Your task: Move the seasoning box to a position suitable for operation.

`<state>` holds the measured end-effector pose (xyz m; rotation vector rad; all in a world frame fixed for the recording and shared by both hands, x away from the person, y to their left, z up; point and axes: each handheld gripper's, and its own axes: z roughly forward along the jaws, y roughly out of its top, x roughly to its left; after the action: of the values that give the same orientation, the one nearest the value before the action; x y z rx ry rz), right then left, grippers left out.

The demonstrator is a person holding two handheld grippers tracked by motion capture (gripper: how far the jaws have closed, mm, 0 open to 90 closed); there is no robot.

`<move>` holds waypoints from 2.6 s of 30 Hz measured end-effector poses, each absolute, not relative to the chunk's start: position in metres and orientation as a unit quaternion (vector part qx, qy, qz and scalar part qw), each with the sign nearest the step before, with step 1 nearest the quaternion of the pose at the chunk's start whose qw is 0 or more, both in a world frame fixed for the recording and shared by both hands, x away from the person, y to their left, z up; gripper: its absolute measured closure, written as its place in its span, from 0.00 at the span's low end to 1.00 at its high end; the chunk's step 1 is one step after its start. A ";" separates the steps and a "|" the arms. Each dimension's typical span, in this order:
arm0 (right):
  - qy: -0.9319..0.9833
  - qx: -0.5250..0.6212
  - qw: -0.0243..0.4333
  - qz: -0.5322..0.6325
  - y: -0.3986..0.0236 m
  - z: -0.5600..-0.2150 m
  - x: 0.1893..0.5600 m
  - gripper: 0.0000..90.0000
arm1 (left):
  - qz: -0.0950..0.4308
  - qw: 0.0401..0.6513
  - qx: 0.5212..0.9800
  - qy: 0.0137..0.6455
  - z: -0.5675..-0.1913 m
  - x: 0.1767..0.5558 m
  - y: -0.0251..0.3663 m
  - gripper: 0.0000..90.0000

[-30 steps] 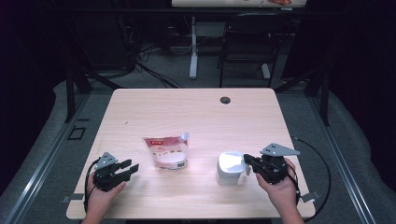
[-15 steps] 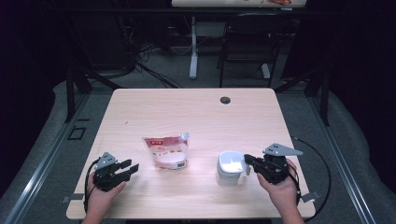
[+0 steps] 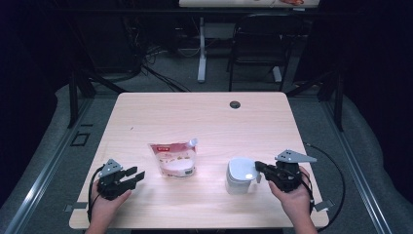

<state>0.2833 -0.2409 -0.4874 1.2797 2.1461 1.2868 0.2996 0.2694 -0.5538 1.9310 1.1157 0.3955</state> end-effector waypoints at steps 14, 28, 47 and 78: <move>0.752 0.449 0.163 0.453 -0.242 -0.488 0.283 1.00 | 0.158 0.424 0.772 0.446 -0.554 0.300 0.269 0.64; 0.751 0.451 0.162 0.454 -0.243 -0.488 0.283 1.00 | 0.158 0.424 0.772 0.446 -0.554 0.300 0.269 0.64; 0.747 0.454 0.162 0.457 -0.244 -0.490 0.283 1.00 | 0.158 0.426 0.770 0.447 -0.555 0.300 0.268 0.64; 0.722 0.491 0.113 0.474 -0.256 -0.500 0.289 1.00 | 0.160 0.426 0.772 0.445 -0.554 0.300 0.269 0.64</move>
<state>0.2885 -0.2563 -0.5003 1.4417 2.1171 1.3919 0.3000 0.2689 -0.5544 1.9289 1.1115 0.3988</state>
